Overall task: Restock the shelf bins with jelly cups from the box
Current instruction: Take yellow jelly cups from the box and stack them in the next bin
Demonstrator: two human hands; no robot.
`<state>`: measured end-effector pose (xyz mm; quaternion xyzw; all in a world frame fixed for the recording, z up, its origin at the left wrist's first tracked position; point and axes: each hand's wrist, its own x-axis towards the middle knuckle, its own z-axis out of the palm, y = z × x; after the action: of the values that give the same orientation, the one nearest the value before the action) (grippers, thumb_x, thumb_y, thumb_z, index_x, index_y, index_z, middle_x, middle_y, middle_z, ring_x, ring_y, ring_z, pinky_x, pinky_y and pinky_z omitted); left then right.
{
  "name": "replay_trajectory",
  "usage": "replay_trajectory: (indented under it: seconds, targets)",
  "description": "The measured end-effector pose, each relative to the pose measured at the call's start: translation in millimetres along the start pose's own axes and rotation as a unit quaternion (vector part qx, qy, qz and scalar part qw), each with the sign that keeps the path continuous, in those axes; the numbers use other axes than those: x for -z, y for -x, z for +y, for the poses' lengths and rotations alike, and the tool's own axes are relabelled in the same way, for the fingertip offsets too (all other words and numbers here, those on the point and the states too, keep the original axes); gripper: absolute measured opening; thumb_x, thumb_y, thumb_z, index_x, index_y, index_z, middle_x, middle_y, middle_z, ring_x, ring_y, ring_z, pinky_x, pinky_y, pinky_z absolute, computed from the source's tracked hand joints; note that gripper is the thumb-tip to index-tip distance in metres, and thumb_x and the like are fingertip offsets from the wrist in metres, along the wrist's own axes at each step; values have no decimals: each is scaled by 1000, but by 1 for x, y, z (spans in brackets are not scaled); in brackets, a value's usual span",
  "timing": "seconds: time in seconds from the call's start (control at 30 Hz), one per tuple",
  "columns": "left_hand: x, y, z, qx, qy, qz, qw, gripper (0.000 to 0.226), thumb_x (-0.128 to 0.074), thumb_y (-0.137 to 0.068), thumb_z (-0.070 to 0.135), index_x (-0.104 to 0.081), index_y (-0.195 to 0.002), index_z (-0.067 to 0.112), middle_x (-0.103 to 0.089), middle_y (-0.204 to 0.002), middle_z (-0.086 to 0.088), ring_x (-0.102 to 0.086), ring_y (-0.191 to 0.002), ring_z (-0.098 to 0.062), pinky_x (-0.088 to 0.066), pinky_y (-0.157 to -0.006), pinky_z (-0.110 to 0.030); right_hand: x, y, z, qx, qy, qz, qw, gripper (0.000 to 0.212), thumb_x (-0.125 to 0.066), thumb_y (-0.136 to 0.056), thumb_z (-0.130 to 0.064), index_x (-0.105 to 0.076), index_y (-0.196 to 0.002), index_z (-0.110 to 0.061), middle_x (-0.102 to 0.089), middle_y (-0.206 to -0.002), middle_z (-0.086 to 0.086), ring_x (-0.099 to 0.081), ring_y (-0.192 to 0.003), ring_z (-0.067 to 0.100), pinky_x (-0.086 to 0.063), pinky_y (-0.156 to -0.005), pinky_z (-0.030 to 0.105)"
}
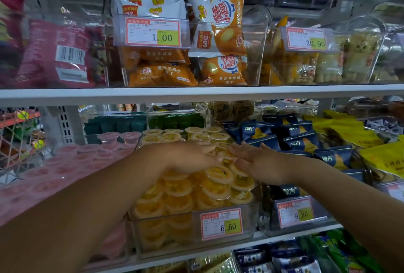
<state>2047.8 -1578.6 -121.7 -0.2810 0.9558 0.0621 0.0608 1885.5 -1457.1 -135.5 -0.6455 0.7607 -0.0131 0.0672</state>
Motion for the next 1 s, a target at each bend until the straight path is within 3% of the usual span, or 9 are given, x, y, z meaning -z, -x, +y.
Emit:
replay_trajectory:
  seconds: [0.17, 0.3, 0.37, 0.5, 0.63, 0.83, 1.0]
  targets:
    - [-10, 8, -3, 9, -29, 4, 1000, 67, -15, -97, 64, -1, -155, 33, 4, -162, 13, 2, -149, -11, 0, -119, -33, 5, 1, -6, -9, 4, -17, 1000, 52, -18, -105, -40, -6, -154, -27, 3, -162, -8, 7, -148, 13, 10, -118, 43]
    - [-9, 10, -4, 1, -26, 9, 1000, 63, -16, -98, 62, -4, -154, 36, 1, -162, 14, 0, -149, -11, 0, -121, -35, 16, 1, -8, -2, -86, 22, 996, 48, -23, -105, -38, -19, -152, -28, -9, -161, -4, 6, -148, 15, -1, -118, 35]
    - [-7, 10, -7, 0, -11, 14, 1000, 61, -18, -99, 60, -6, -154, 37, 0, -162, 14, -1, -149, -11, -1, -121, -38, 23, -5, -6, -9, -91, 38, 995, 49, -24, -106, -37, -18, -153, -27, -9, -161, -4, 6, -148, 16, -4, -117, 33]
    - [3, 12, -11, 7, 4, 22, 1000, 56, -20, -103, 51, -7, -154, 33, 0, -162, 13, -2, -149, -11, -4, -122, -35, 27, -28, -3, -18, -58, 25, 998, 52, -23, -105, -39, -11, -154, -26, -3, -162, -4, 8, -148, 17, 4, -119, 40]
    - [5, 5, -24, 29, -1, 31, 999, 57, -18, -102, 52, -6, -155, 33, 2, -162, 12, 0, -149, -12, -5, -122, -37, 24, -47, -17, 2, -66, 1, 998, 54, -23, -105, -39, -9, -154, -22, -2, -162, -3, 3, -149, 17, -1, -118, 34]
    - [-2, -9, -37, 21, -15, 16, 1000, 52, -18, -105, 44, -7, -154, 34, 0, -162, 12, -1, -149, -13, -6, -121, -33, 13, -69, -25, 7, -41, -32, 999, 54, -18, -104, -46, -3, -153, -32, 4, -162, -4, 7, -149, 19, 4, -120, 47]
    - [-1, -6, -44, 0, -13, 31, 999, 50, -17, -106, 42, -15, -154, 31, -8, -161, 10, -7, -149, -14, -7, -119, -28, 20, -81, -31, 29, -71, -44, 996, 56, -21, -104, -46, -12, -155, -26, -5, -162, -1, -5, -149, 18, -8, -121, 37]
